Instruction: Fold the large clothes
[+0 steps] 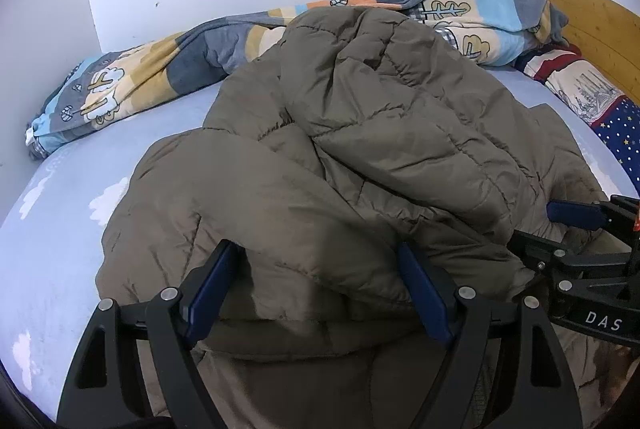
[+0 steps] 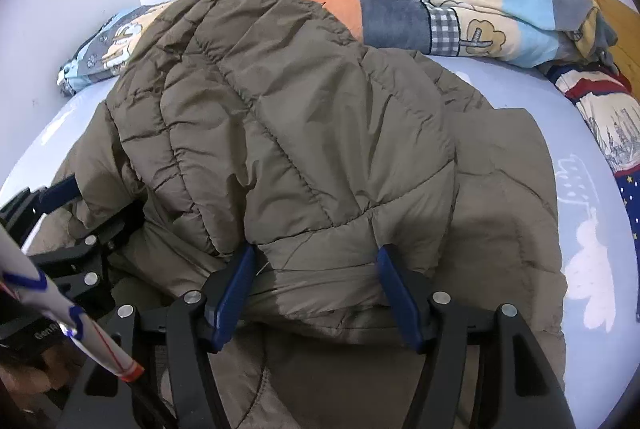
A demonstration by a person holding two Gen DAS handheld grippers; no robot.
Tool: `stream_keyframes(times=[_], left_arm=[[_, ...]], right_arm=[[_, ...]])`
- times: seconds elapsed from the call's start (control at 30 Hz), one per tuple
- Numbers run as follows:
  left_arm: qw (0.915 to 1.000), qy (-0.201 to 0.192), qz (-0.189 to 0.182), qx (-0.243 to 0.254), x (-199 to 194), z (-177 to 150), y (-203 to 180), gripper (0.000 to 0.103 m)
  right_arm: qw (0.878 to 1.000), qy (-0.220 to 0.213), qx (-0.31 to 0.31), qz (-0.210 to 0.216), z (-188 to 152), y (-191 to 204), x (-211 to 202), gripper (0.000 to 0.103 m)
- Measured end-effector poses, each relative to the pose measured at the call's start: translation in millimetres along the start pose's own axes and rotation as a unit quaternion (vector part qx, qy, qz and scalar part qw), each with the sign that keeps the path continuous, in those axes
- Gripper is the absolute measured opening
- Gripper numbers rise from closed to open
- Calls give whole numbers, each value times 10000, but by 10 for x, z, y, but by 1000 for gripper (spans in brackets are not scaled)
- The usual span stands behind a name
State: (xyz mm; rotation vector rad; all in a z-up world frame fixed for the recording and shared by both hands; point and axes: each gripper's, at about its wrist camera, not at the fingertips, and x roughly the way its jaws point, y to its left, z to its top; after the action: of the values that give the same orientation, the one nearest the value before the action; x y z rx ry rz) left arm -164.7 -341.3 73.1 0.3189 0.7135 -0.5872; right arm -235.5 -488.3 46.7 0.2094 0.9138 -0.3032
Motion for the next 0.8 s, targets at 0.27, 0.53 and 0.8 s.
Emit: stream_keyframes(times=[0.27, 0.53, 0.8], left_arm=[[9990, -311, -3, -314, -248, 150, 155, 81], [9970, 78, -19, -771, 30, 62, 379, 81], [9985, 27, 204, -517, 56, -7, 255, 83]], right_arm=[[9996, -148, 173, 175, 77, 7, -287, 68], [9985, -117, 505, 158, 98, -179, -252, 58], [9995, 133, 274, 39, 19, -149, 37, 56]])
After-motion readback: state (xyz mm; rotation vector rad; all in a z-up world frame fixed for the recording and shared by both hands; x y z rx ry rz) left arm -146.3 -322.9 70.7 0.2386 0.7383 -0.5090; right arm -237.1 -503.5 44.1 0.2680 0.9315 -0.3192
